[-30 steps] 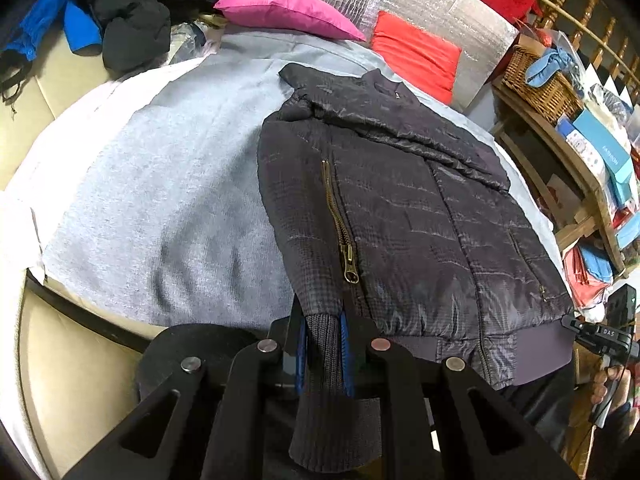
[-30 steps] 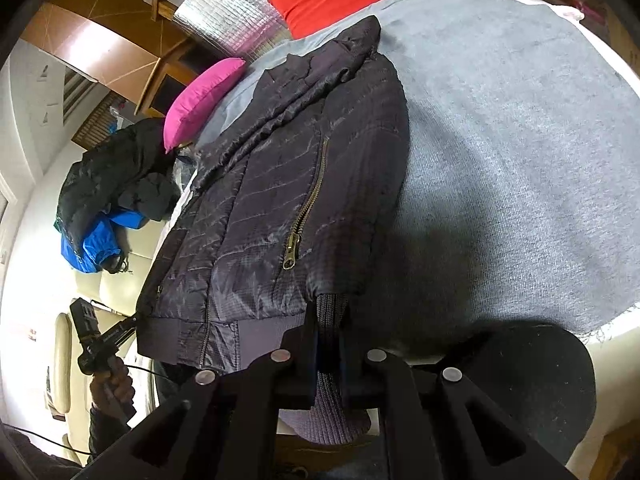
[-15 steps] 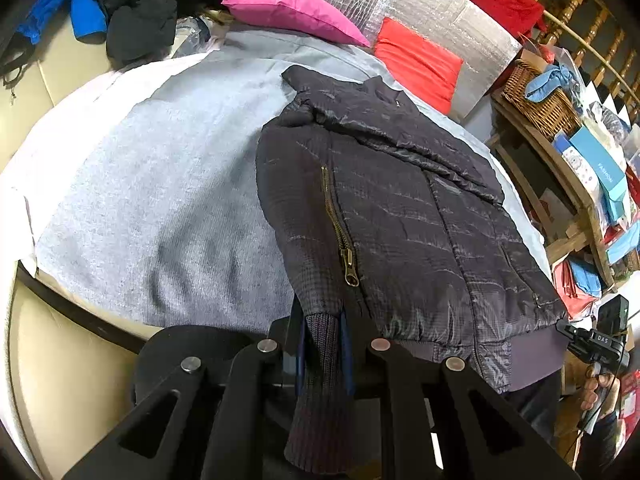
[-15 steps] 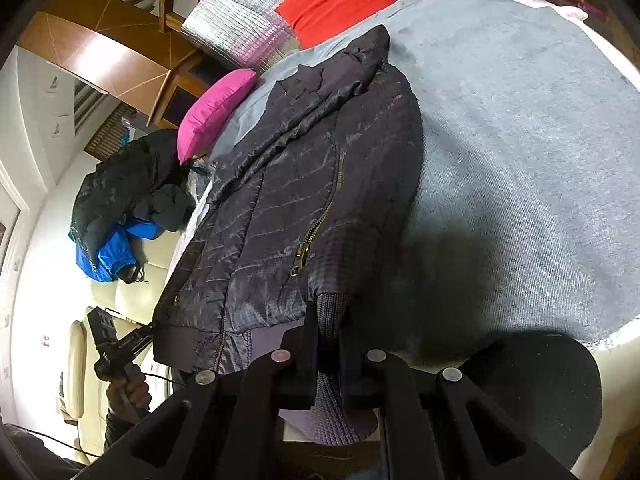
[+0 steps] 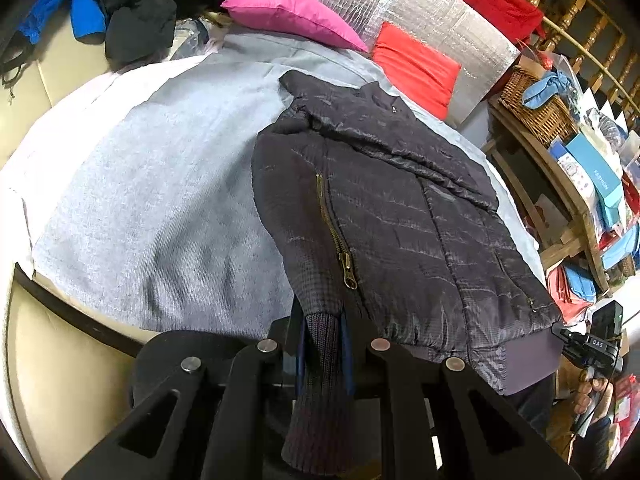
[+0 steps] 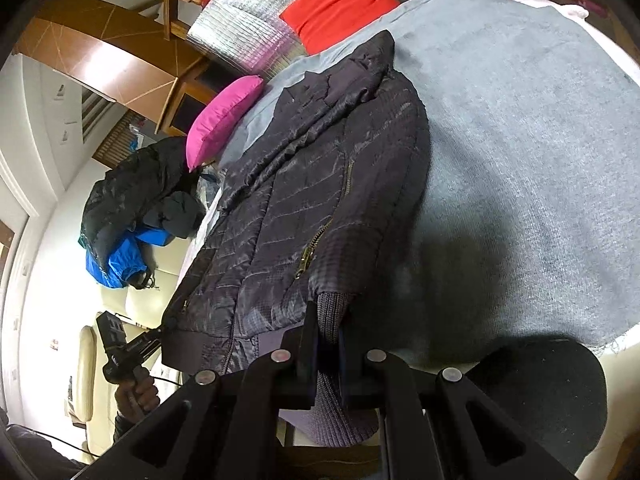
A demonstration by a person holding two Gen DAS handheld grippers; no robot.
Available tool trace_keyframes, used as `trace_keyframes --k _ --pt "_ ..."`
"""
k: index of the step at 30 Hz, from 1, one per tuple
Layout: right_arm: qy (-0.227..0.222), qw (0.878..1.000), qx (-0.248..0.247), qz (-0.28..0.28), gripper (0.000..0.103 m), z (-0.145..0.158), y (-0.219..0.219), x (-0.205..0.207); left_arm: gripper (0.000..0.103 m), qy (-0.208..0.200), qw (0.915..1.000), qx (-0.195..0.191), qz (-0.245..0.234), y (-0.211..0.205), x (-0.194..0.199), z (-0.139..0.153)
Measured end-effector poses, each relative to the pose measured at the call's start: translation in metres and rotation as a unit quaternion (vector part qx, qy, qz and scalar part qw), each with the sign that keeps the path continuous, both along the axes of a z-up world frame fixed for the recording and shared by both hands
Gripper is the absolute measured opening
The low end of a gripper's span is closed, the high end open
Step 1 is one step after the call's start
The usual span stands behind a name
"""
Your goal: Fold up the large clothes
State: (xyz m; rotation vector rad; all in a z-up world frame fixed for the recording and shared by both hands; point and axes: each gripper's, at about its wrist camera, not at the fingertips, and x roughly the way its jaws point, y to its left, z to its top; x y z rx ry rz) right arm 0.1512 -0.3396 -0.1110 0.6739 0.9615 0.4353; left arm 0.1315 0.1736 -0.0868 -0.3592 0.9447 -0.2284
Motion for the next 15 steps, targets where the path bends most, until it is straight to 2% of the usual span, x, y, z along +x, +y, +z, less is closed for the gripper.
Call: trace_keyframes --k 10,15 --pt "-0.01 1.0 0.014 -0.001 0.008 0.0029 -0.0015 -0.0007 0.015 -0.002 1.0 0.001 0.001 -0.0001 0.0042 0.0018" --pt "-0.016 1.0 0.017 -0.001 0.008 0.0051 -0.0013 -0.0013 0.015 0.002 0.9999 0.017 0.004 -0.005 0.0079 0.0016"
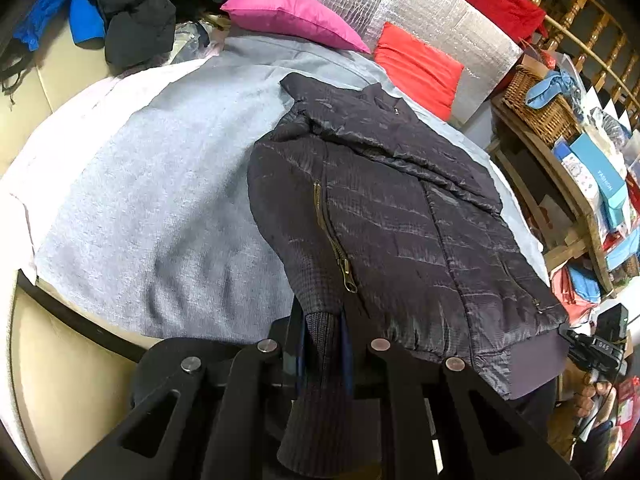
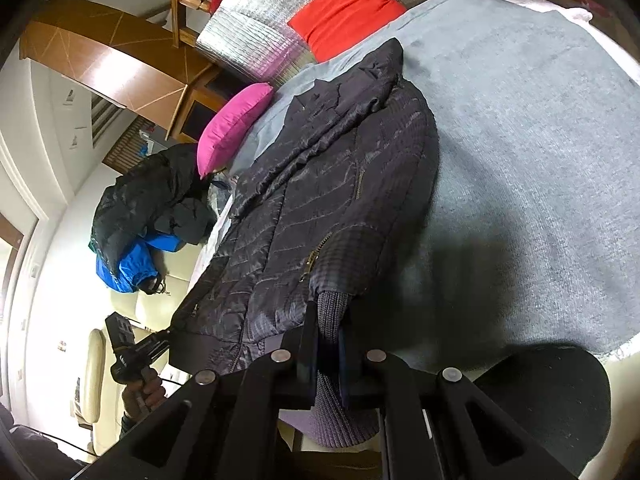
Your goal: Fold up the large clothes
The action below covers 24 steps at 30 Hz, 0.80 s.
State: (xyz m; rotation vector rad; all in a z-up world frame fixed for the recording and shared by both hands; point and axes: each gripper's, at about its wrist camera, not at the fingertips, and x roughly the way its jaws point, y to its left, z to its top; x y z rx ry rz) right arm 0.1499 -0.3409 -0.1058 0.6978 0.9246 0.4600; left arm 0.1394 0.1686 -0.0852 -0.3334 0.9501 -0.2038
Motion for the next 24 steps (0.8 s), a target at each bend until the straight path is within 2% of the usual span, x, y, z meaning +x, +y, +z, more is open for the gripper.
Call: trace_keyframes --k 5,11,24 --pt "-0.001 1.0 0.001 -0.001 0.008 0.003 0.002 0.001 0.015 -0.005 0.9999 0.014 0.002 -0.006 0.001 0.002" --pt "-0.008 1.0 -0.005 -0.006 0.008 0.011 0.006 -0.001 0.015 -0.007 0.9999 0.011 0.0 -0.004 0.0 0.002" --pt "-0.006 1.0 0.001 -0.012 0.008 0.011 0.005 0.001 0.015 -0.004 0.9999 0.01 0.001 -0.002 0.002 0.0"
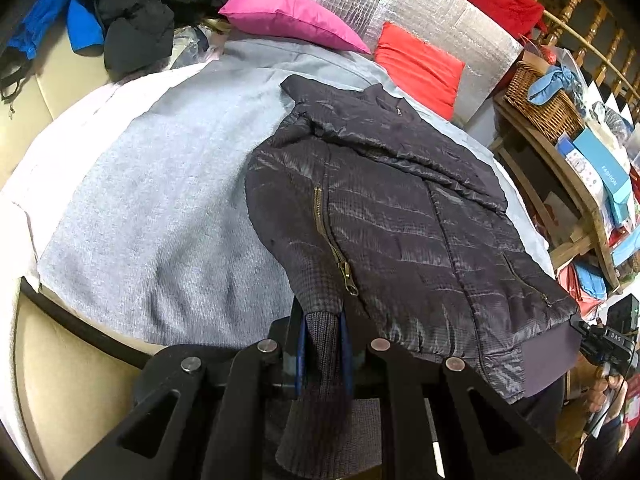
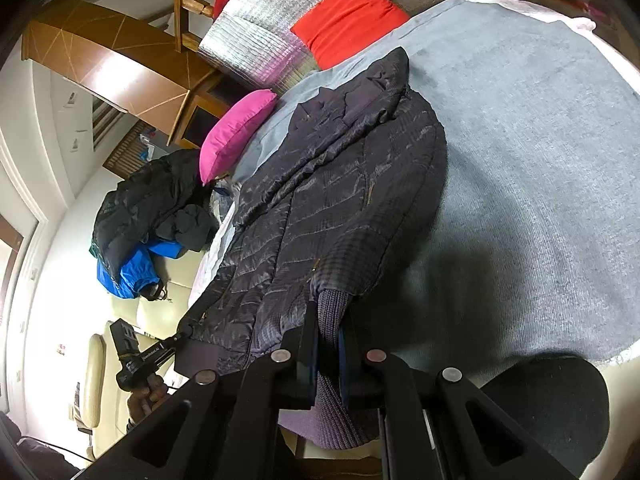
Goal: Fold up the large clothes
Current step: 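Fold the held hem over the jacket body toward the collar with both tools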
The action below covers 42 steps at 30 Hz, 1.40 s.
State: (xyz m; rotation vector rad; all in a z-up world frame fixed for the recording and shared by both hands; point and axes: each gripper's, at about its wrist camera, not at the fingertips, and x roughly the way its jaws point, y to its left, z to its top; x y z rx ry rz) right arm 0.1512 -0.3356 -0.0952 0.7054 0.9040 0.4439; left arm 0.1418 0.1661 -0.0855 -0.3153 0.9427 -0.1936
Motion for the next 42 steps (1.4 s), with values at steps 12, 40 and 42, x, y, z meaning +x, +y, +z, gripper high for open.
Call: trace_keyframes --k 12,40,42 --pt "-0.005 1.0 0.004 0.001 0.008 0.002 0.003 0.003 0.015 0.0 1.0 0.001 0.001 -0.002 0.004 0.001" --pt "-0.084 0.994 0.05 -0.043 0.008 0.062 -0.007 0.087 0.015 -0.099 0.9935 -0.057 -0.001 -0.009 0.111 0.091" --pt "-0.092 0.993 0.053 -0.047 0.008 0.07 -0.009 0.098 0.015 -0.107 0.9926 -0.057 0.0 -0.009 0.123 0.098"
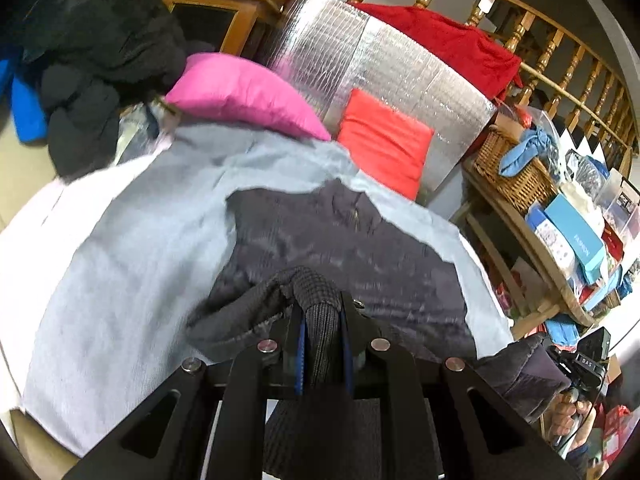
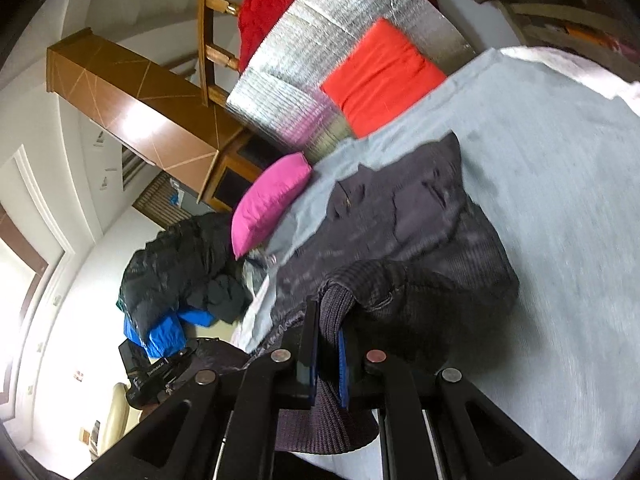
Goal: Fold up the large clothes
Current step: 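Fold the held hem over the jacket body toward the collar with both tools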
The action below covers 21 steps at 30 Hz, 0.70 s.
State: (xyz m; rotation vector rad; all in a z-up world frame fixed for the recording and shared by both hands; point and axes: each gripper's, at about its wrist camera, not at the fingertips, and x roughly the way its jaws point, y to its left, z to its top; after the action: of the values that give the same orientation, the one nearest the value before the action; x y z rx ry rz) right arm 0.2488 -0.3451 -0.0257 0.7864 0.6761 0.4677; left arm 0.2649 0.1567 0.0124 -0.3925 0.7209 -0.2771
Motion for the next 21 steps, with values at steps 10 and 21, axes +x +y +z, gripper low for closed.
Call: trace_keyframes --k 10,21 --pt "-0.021 0.999 0.009 -0.023 0.008 0.024 -0.01 0.062 0.015 -0.019 0.9998 -0.007 0.009 -0.004 0.065 0.019" --pt "-0.036 0.998 -0.005 -0.046 0.007 0.057 -0.014 0.155 0.015 -0.018 0.9995 0.001 0.024 -0.006 0.154 0.029"
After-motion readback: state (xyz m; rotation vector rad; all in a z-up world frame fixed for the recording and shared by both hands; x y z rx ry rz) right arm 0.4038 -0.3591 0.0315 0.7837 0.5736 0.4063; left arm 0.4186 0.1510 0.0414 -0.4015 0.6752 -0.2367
